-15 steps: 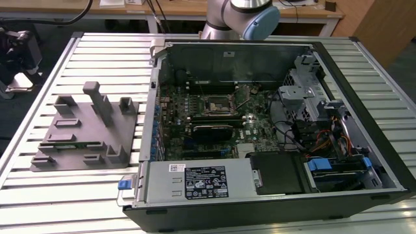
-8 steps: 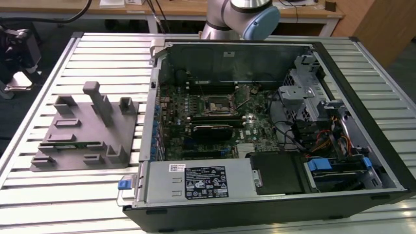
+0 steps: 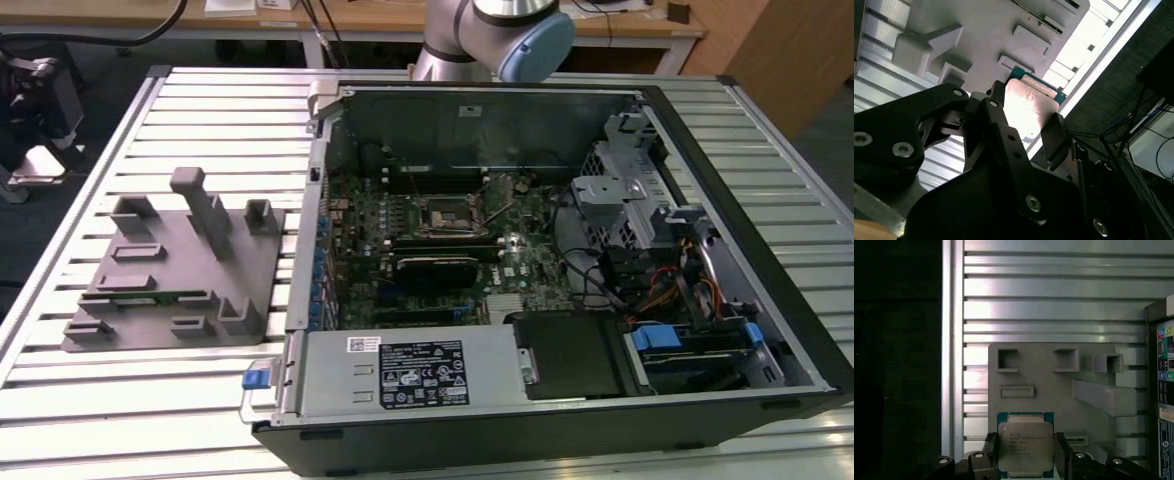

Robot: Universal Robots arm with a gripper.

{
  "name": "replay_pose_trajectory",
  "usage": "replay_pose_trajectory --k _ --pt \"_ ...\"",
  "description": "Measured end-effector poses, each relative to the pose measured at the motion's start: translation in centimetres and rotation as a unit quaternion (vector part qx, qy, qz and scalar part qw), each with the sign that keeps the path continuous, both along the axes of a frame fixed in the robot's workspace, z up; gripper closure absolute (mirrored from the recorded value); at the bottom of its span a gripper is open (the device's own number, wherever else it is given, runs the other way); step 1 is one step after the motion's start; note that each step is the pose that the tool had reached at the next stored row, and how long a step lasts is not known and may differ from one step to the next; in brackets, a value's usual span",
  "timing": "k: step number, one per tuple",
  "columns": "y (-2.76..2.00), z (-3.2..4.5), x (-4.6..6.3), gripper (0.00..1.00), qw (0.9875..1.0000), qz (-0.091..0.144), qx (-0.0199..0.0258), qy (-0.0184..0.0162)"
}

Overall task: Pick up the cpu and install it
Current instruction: 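Pick up the cpu and move it towards the insertion slot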

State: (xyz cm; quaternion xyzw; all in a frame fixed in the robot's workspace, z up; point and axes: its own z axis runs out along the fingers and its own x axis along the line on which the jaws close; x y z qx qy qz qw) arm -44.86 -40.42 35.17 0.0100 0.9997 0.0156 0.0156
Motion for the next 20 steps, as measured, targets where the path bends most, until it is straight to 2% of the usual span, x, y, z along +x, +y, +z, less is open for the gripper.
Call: replay_pose_trajectory --k 20 --pt "0.0 0.53 0.0 0.47 1.0 0.0 0.0 0.0"
